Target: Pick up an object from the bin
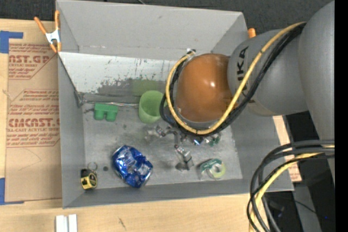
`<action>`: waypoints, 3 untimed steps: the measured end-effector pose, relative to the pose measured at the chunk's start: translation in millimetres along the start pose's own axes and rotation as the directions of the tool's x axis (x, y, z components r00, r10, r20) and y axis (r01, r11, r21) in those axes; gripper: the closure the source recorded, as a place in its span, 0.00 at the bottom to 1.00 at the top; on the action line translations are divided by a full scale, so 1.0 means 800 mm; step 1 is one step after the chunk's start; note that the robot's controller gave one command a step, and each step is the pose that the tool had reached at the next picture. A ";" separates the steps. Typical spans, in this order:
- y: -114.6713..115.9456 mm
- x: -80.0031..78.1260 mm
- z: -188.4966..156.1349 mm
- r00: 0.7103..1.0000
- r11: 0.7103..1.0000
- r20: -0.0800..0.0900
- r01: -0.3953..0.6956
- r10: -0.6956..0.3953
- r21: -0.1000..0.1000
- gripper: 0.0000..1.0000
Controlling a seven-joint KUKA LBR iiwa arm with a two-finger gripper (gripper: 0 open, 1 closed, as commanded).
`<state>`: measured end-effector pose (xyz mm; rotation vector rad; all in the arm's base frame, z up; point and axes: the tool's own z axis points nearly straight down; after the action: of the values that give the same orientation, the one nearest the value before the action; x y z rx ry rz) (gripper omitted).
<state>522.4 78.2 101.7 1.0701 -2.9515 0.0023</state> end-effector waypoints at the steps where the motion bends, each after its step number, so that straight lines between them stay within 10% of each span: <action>1: 0.069 -0.062 0.041 0.994 0.994 0.005 0.107 -0.107 -0.003 0.00; 2: 0.065 -0.063 0.037 0.995 0.995 0.010 0.102 -0.102 0.001 1.00; 3: 0.102 -0.083 0.035 0.856 0.856 0.017 0.517 -0.518 0.014 1.00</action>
Offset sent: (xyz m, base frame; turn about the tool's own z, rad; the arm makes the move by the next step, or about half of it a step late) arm 0.0034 0.0703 -0.0317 -0.1036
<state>520.6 183.3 73.2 1.8362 -2.5733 0.0040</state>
